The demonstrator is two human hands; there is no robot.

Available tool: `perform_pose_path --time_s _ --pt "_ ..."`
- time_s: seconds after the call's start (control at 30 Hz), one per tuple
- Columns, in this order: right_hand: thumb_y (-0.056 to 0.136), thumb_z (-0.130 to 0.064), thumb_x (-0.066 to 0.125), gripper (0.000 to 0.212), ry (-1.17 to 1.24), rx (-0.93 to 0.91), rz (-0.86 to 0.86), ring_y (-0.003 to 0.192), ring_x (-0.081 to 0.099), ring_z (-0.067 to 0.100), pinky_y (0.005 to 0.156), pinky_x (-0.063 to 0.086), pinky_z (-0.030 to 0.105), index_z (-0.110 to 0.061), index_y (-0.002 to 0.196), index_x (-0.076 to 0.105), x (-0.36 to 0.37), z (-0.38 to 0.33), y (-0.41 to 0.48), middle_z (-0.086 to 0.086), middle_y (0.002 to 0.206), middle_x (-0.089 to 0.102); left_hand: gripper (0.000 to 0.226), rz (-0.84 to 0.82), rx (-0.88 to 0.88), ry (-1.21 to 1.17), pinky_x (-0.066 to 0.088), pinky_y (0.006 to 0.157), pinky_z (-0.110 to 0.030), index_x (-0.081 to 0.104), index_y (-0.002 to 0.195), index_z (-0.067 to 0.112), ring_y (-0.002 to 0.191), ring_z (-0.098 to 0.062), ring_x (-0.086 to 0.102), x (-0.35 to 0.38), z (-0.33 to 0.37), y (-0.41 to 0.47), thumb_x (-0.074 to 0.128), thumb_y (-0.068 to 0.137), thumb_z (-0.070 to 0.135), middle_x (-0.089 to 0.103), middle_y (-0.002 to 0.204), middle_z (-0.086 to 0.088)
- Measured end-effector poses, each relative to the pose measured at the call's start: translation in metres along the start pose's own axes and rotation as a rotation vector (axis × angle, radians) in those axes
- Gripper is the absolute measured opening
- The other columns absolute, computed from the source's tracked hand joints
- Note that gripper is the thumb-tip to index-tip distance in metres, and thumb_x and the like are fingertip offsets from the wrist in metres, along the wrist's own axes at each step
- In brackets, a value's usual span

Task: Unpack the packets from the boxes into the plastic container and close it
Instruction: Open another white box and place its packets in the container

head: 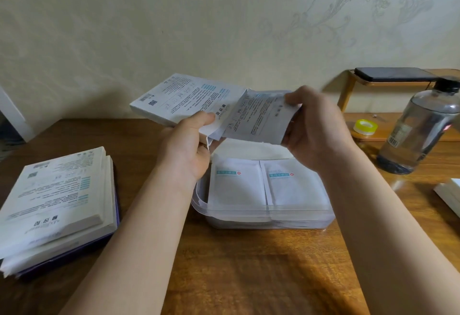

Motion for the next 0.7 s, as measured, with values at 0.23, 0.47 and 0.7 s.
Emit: perform_pose_path --time_s 0.23,0.47,0.7 --pt "0.087 0.018 0.055 0.052 -0.279 -0.328 -0.237 0.093 0.07 0.035 0.073 0.058 0.052 -0.026 0.112 0.065 -0.003 -0.007 0.0 0.01 0.103 0.075 0.025 -0.026 -0.067 0.022 0.058 0.054 -0.027 0.068 0.096 0.017 0.084 -0.022 0.073 0.001 -0.004 0.003 0.067 0.088 -0.007 0.074 0.101 -0.008" --pt "0.088 -0.004 0.067 0.011 -0.164 -0.479 -0.082 0.101 0.068 0.033 0.095 0.055 0.051 -0.004 0.099 0.07 -0.016 -0.021 0.002 0.016 0.105 0.071 0.027 0.076 0.075 0.011 0.061 0.057 -0.034 0.066 0.1 0.008 0.086 -0.029 0.073 -0.009 0.007 0.005 0.064 0.086 -0.015 0.074 0.097 -0.011" --pt "0.094 -0.003 0.064 0.005 -0.358 -0.096 0.049 0.083 0.075 0.033 0.072 0.062 0.049 -0.007 0.095 0.068 -0.028 0.004 0.011 0.013 0.092 0.075 0.03 0.133 0.259 -0.041 0.06 0.082 -0.042 0.064 0.091 0.019 0.058 -0.013 0.074 -0.012 0.015 -0.002 0.063 0.09 -0.011 0.076 0.095 0.0"
Point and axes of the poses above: each hand's wrist, its own y-axis towards the middle knuckle, its own x-axis out of the palm, z = x × y, the point moved 7 cm from there along y, towards the middle knuckle
